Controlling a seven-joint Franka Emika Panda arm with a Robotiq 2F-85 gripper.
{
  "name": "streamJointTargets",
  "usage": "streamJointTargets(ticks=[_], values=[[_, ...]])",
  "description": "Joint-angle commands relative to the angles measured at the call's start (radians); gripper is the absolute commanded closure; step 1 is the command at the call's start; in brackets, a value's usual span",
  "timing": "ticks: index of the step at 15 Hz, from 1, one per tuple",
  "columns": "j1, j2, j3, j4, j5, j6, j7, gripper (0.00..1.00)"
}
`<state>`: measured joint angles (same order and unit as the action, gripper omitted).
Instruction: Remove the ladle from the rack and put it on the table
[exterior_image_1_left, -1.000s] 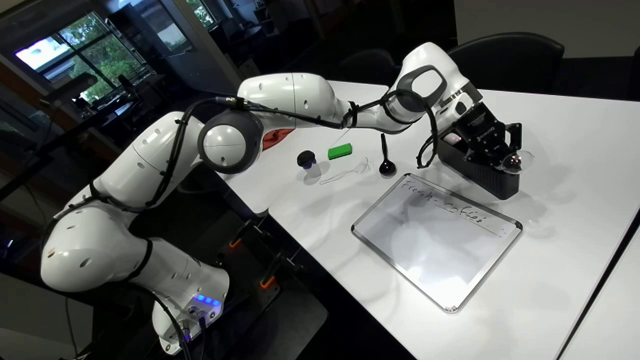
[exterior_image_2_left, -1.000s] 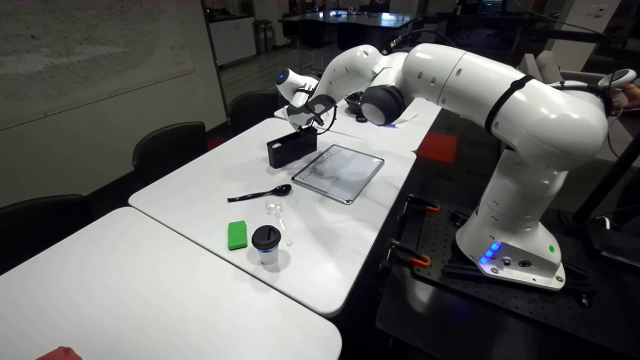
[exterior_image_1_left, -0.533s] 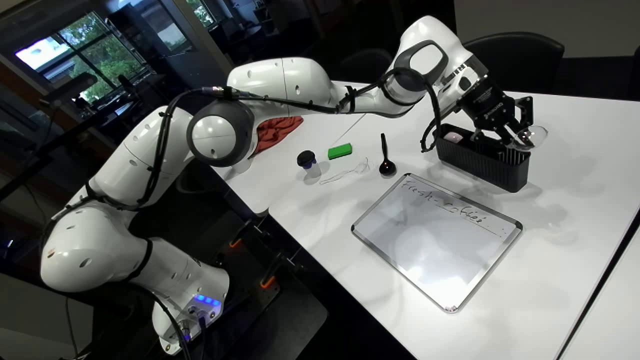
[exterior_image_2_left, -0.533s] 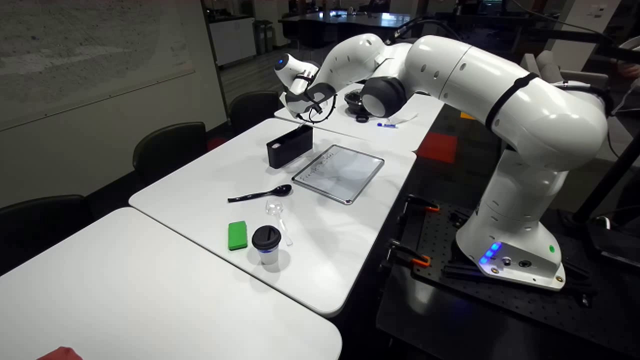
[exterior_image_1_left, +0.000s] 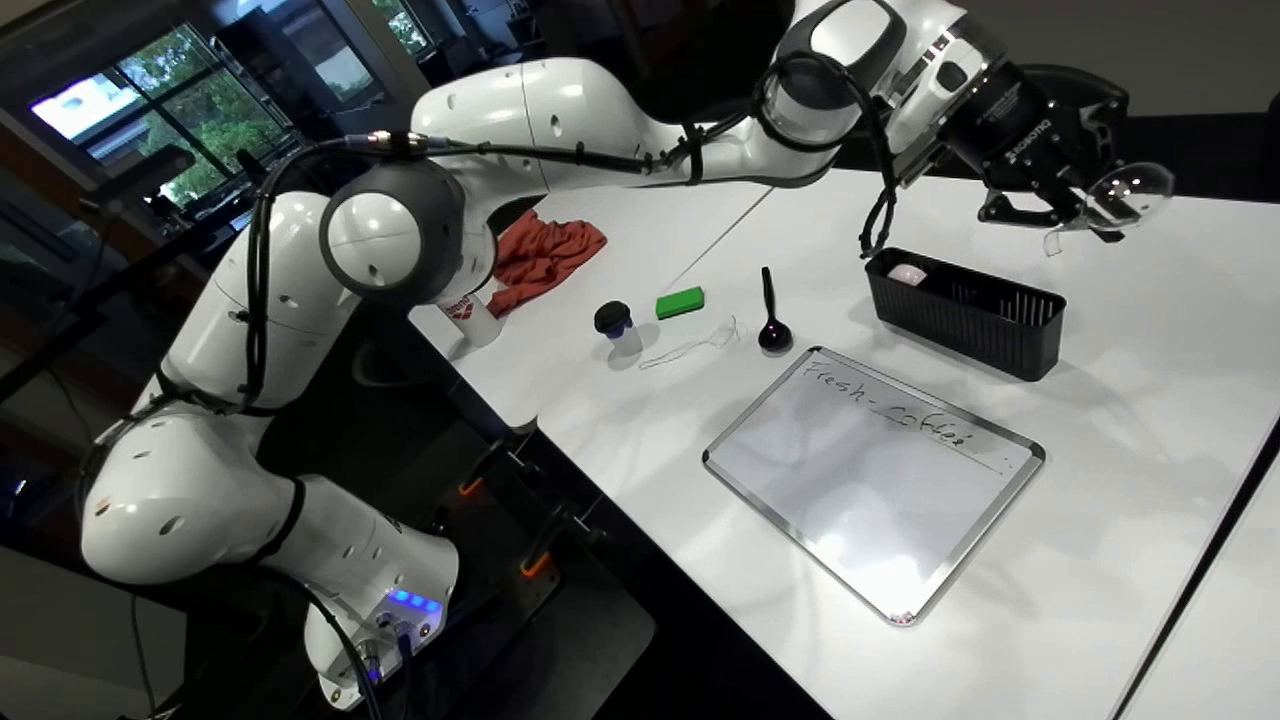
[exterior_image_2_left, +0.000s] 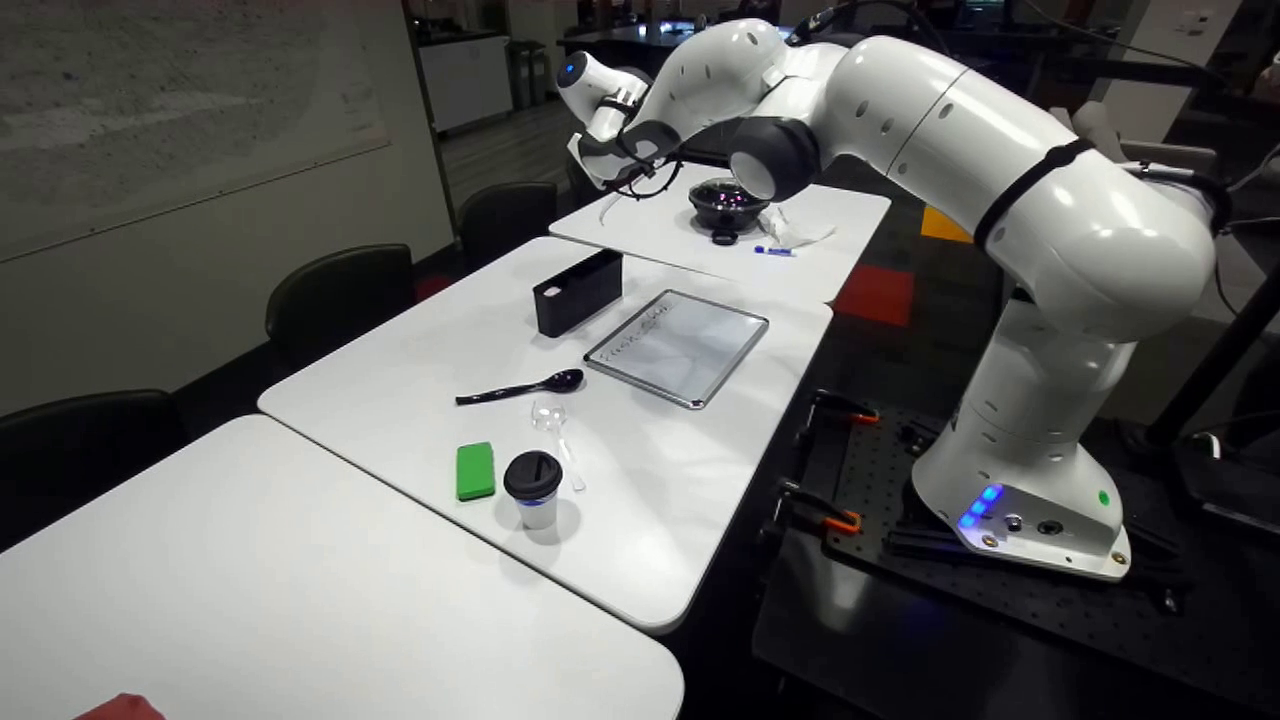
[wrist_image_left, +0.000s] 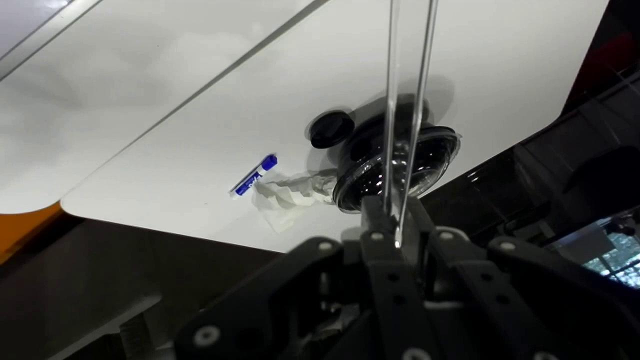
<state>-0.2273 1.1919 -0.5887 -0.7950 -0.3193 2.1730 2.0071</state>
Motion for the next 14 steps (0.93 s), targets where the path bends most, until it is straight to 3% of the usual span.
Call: streamJointTargets(ticks=[1,10,14], values=[[0.038,-0.081,-0.044,-0.128,-0.011,0.011,0.093,0.97],[0.097,-0.204,-0.067,-0.48,0.037,0.092,0.473,0.97],[0.108,-0.257,-0.065,-0.659,0.071,0.196,0.649,0.97]])
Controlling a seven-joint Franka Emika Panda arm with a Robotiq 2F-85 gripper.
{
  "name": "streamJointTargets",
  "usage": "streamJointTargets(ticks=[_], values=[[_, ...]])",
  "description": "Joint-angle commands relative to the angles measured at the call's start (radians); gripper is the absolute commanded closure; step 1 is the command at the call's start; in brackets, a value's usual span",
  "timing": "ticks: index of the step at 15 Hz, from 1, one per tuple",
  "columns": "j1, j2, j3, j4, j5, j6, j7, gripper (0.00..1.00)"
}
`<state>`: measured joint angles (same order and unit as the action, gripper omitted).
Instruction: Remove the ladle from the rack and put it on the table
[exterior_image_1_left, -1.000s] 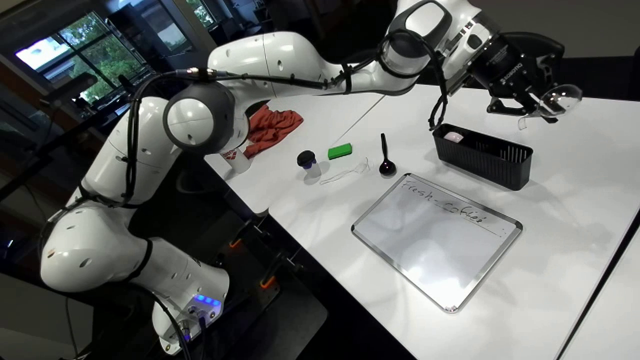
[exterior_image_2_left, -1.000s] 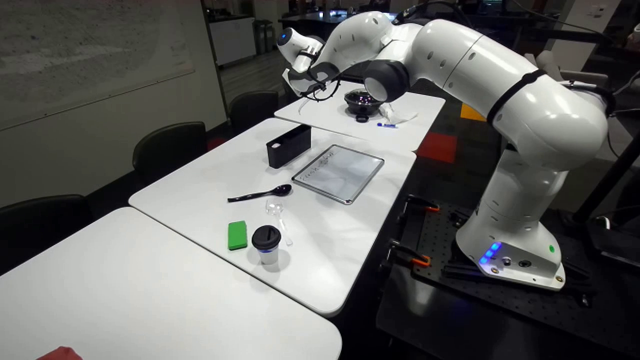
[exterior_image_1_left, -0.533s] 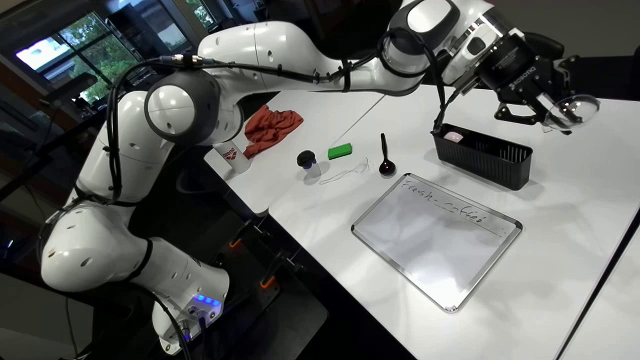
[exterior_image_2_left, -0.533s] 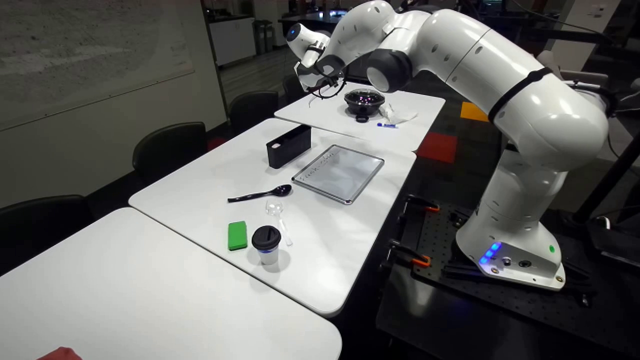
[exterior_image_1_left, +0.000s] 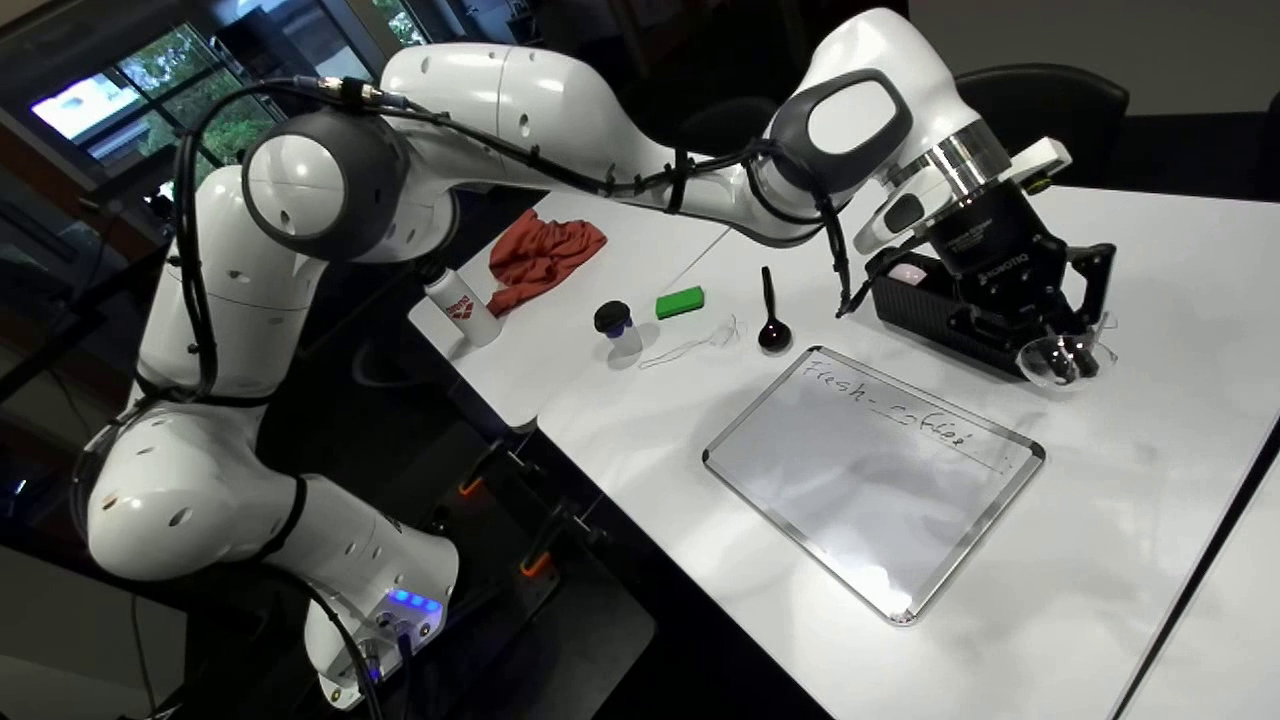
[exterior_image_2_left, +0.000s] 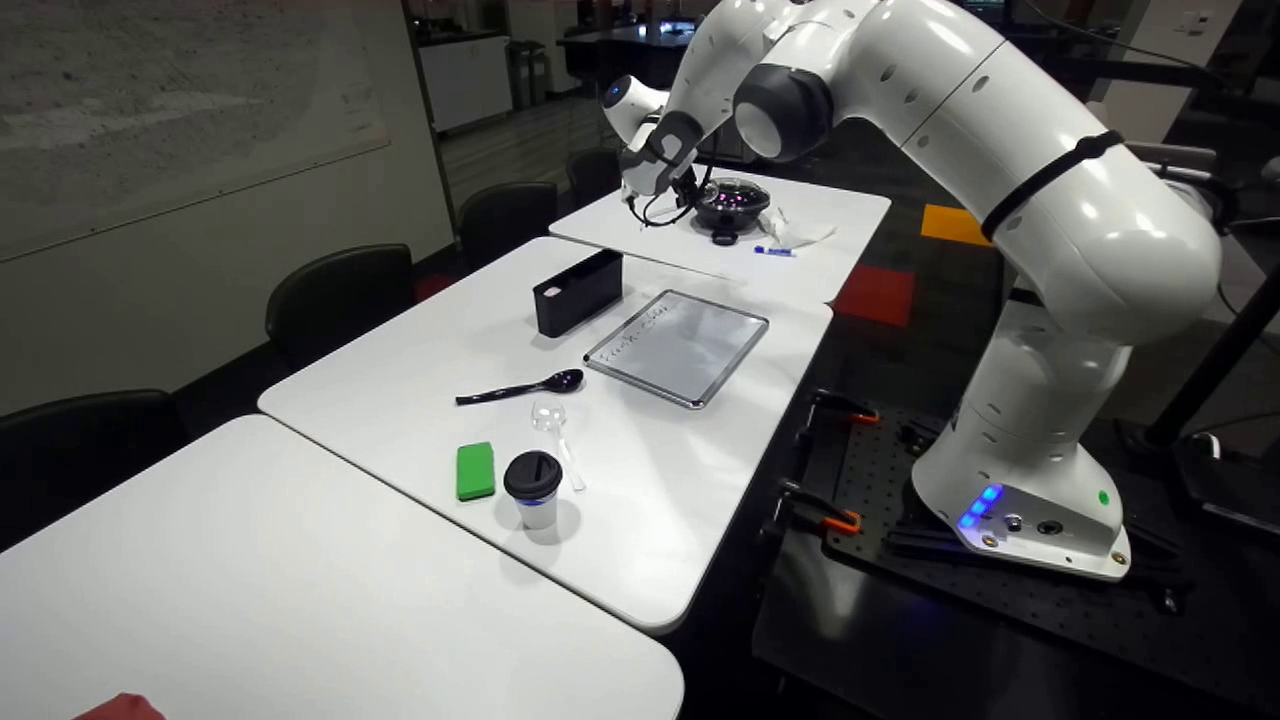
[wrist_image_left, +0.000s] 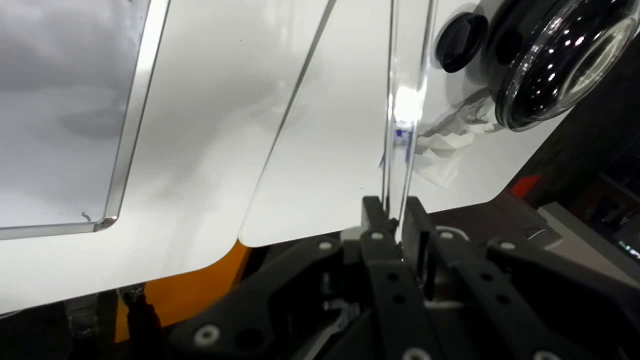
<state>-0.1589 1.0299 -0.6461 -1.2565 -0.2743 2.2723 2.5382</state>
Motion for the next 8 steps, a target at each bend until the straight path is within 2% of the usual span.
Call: streamJointTargets(ticks=[1,2,4,5,6,7,8], values=[[0.042,-0.106,-0.007,-0.243,0.035,0.133,0.16,0.97],[0.115,-0.07,-0.139,-0.291,0.217,0.194,0.082,0.97],[0.168,-0.056,-0.191,-0.398,0.383,0.295,0.059,0.97],[0.18,-0.077,-0.175,-0.456,0.394,0.335,0.109,0.97],[0.092,-0.041,-0.128,-0.308,0.304,0.25,0.076,0.87],[0.125,-0.032,-0.158,-0.355,0.364,0.285,0.065,0.87],[0.138,-0.032,-0.161,-0.383,0.375,0.303,0.071,0.87]])
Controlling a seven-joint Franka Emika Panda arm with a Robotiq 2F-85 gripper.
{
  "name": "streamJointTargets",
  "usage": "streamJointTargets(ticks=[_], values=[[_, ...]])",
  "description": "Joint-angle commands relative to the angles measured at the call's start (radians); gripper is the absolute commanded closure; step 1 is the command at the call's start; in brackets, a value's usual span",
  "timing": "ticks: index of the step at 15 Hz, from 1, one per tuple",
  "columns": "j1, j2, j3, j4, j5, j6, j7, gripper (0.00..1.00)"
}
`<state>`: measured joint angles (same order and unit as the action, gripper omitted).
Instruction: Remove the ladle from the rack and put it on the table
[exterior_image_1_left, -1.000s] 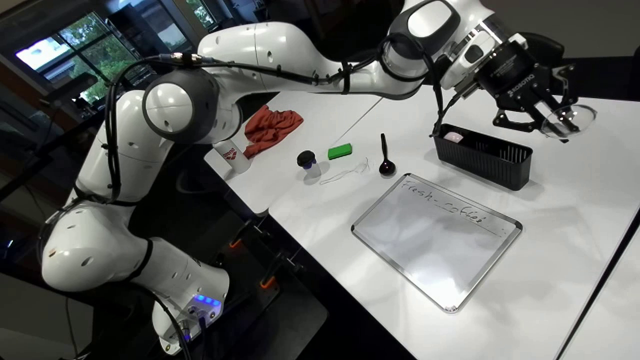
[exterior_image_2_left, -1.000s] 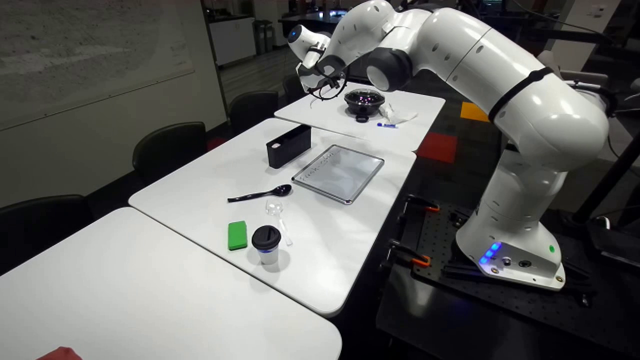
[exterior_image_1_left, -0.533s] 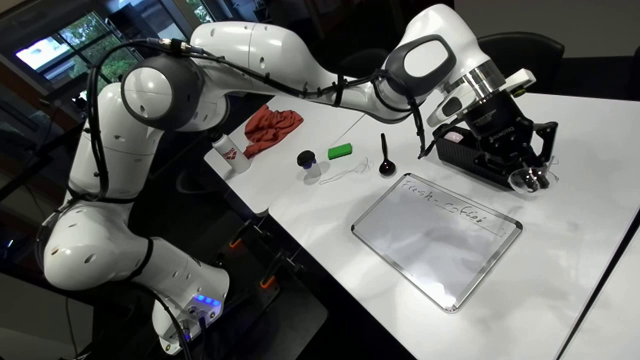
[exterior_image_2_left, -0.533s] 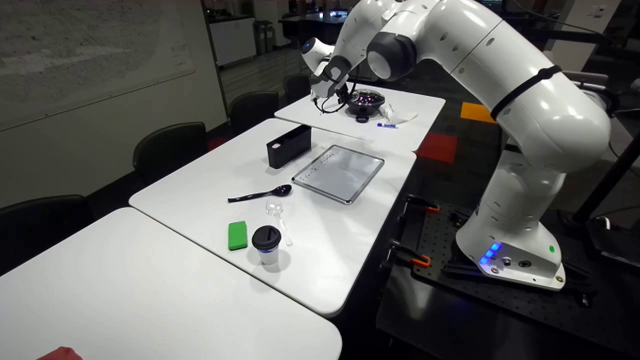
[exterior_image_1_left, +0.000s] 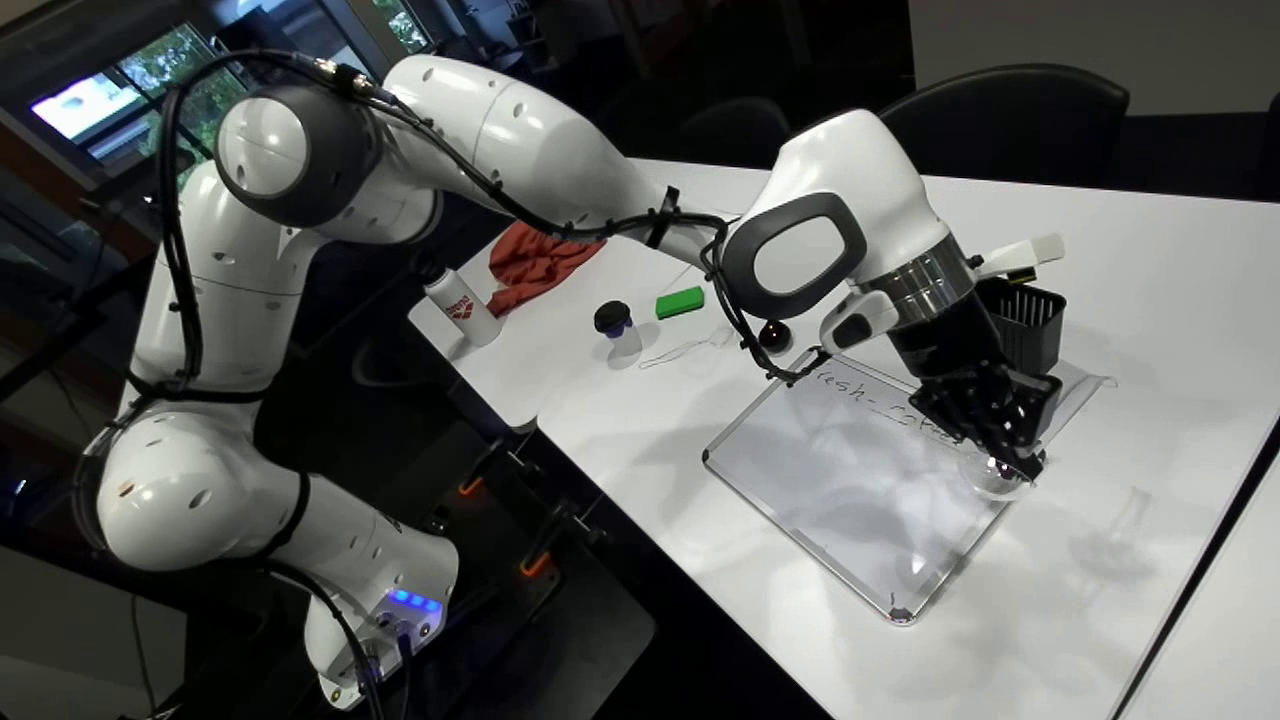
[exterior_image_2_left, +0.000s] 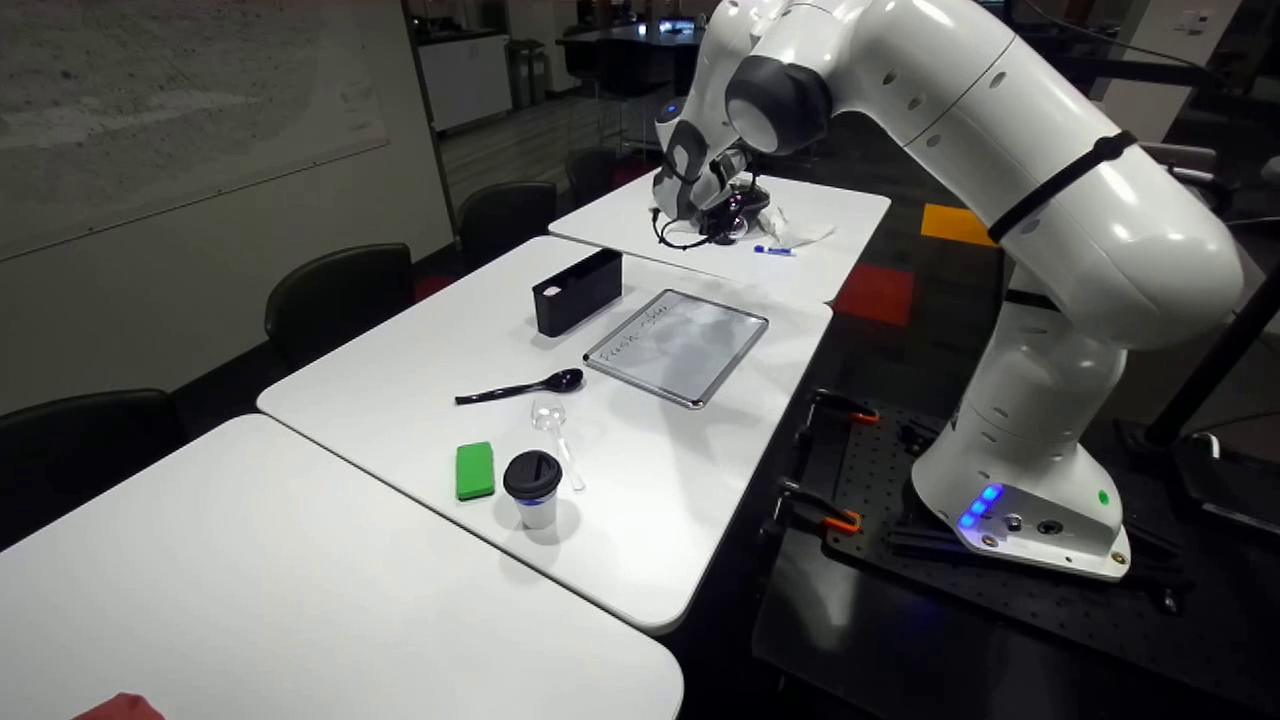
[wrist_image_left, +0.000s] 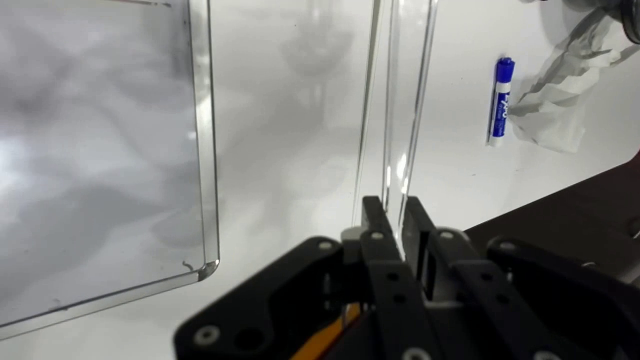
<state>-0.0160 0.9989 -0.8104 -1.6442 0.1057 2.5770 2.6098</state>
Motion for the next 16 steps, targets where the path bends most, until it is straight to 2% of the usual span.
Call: streamJointTargets(ticks=[1,2,3,6,12,16], values=[[0.003,-0.001,0.003,-0.01,-0.001,0.005,0.004,0.87],[0.009,-0.002,0.003,-0.015,0.001,0.006,0.004,0.87],[0.011,-0.004,0.003,-0.016,0.001,0.006,0.004,0.97],[-0.029,0.011,0.034,-0.016,-0.023,0.071,-0.009,0.97],[-0.114,0.078,0.093,-0.003,-0.003,0.235,-0.009,0.97],[-0.166,0.124,0.14,0.02,0.011,0.255,-0.014,0.97]])
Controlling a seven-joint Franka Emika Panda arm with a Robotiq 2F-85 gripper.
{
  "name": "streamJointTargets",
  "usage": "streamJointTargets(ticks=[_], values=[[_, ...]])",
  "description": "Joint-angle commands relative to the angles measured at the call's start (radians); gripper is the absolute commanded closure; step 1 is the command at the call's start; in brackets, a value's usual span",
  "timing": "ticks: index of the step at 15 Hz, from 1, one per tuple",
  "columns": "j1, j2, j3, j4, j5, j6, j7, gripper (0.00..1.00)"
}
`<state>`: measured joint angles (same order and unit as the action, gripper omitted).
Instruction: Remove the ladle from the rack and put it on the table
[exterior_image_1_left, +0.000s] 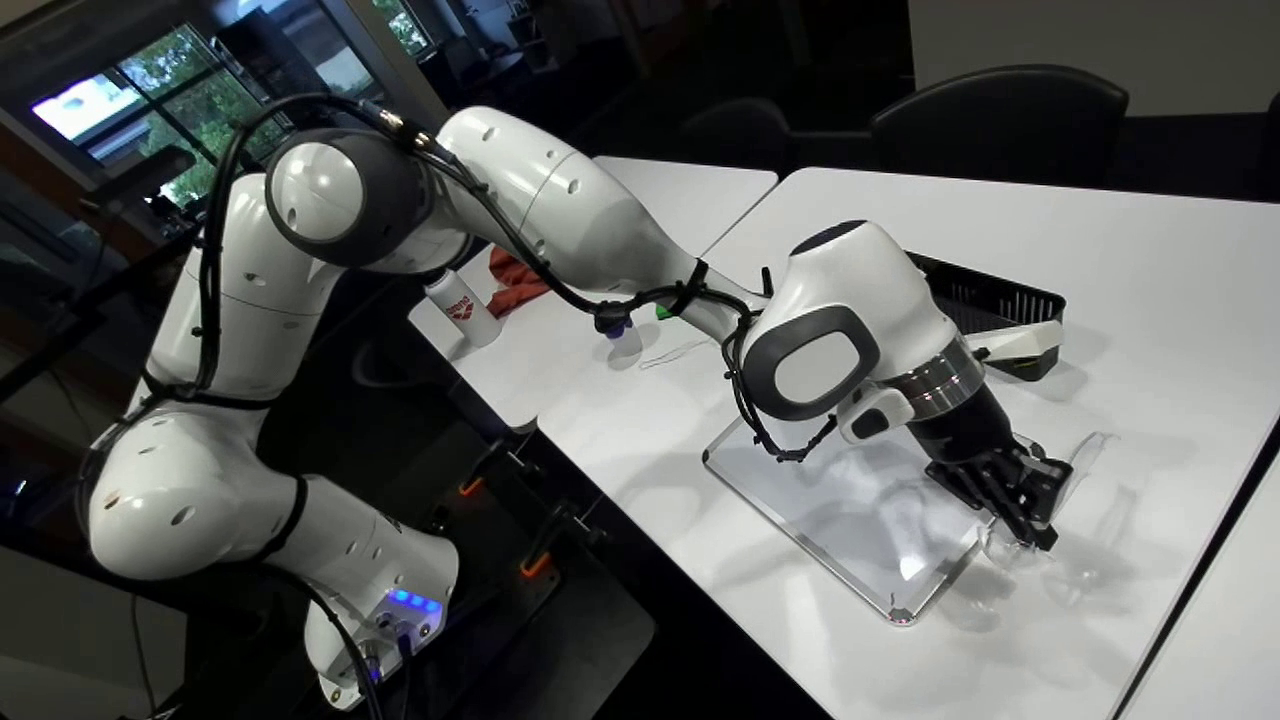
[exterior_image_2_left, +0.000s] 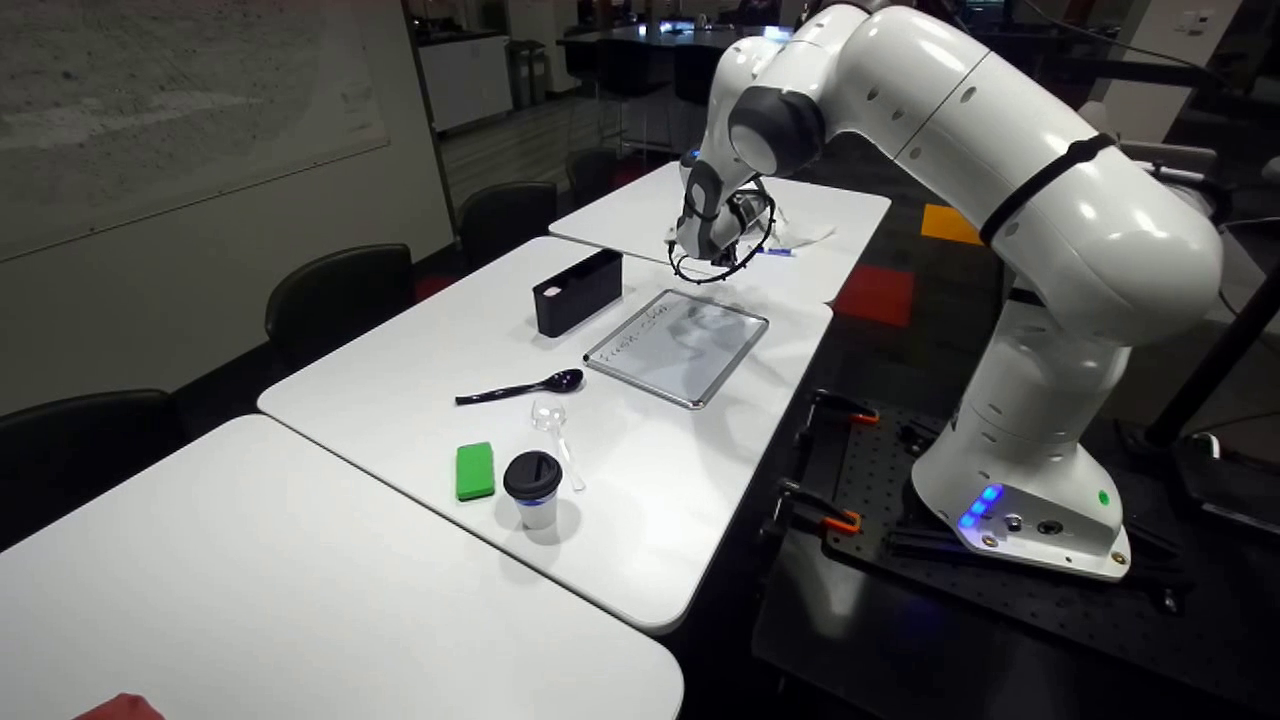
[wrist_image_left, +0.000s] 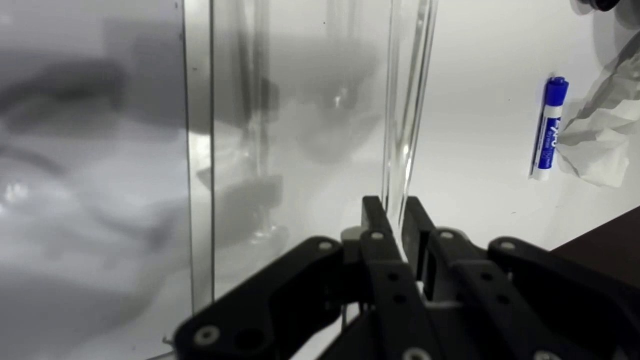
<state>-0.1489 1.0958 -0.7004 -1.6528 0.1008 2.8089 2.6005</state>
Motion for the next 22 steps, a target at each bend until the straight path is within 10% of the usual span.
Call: streamJointTargets(ticks=[1,13,14,22], values=[[-0.048,0.036,0.043,0.035,0.02,0.018,-0.006,0.97],[-0.174,0.099,0.127,0.133,0.025,-0.009,-0.066,0.94],[-0.179,0.1,0.132,0.139,0.026,-0.013,-0.076,0.62],[-0.15,0.033,0.108,0.063,0.021,0.021,-0.109,0.1]])
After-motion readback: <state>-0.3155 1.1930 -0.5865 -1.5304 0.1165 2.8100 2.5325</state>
